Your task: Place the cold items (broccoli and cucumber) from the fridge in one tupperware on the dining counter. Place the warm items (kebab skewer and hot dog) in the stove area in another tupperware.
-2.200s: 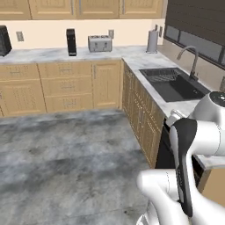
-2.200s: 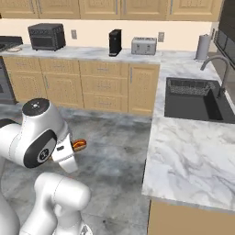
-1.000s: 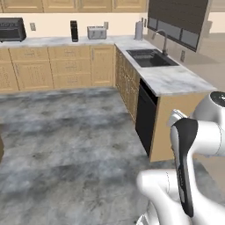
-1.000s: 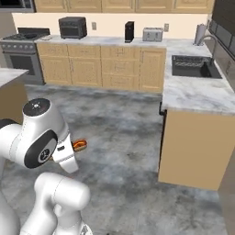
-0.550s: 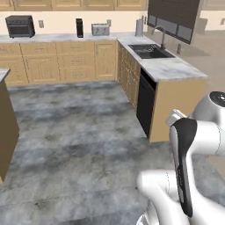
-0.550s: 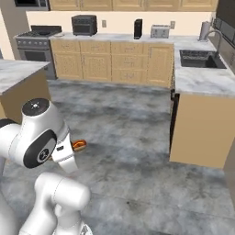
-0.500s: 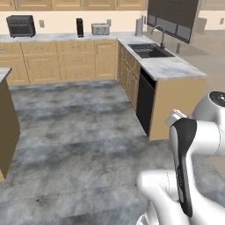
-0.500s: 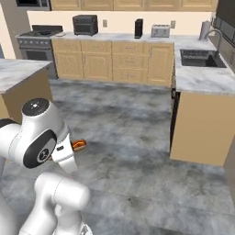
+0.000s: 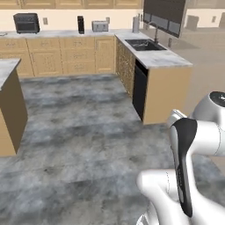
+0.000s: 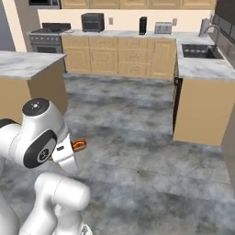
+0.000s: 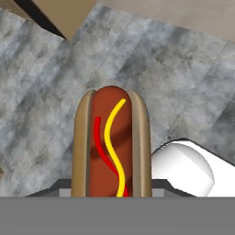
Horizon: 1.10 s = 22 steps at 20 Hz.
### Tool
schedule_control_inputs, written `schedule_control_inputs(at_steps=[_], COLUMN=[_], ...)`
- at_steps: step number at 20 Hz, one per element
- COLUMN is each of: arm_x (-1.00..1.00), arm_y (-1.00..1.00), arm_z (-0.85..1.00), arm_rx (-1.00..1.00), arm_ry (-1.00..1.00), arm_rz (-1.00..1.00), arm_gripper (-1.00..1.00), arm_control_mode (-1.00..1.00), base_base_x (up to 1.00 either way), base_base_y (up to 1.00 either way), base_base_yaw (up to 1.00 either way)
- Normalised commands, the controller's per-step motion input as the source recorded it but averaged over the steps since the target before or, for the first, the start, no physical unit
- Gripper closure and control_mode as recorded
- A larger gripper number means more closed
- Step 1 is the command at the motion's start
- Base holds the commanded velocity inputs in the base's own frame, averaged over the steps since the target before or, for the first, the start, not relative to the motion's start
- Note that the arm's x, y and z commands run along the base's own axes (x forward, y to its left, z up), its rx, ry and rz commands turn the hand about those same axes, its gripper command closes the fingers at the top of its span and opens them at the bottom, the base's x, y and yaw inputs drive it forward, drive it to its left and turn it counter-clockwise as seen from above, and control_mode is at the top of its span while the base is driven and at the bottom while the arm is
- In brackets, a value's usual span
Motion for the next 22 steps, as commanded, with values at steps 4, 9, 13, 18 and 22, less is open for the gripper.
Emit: schedule_control_inputs(at_steps=[4,9,13,18,22], arm_x=[0.00,0.00,0.00,0.00,0.00], arm_y=[0.00,0.00,0.00,0.00,0.00], arm_z=[0.00,0.00,0.00,0.00,0.00], arm_rx=[0.00,0.00,0.00,0.00,0.00], arm_ry=[0.00,0.00,0.00,0.00,0.00], arm_rz=[0.00,0.00,0.00,0.00,0.00], arm_gripper=[1.00,1.00,1.00,1.00,1.00], arm_control_mode=[1.00,1.00,1.00,1.00,1.00], base_base_x=[-1.00,-1.00,-1.00,-1.00,-1.00], base_base_y=[0.42,0.57,0.62,0.54,0.53], base_base_yaw=[0.00,0.00,0.00,0.00,0.00])
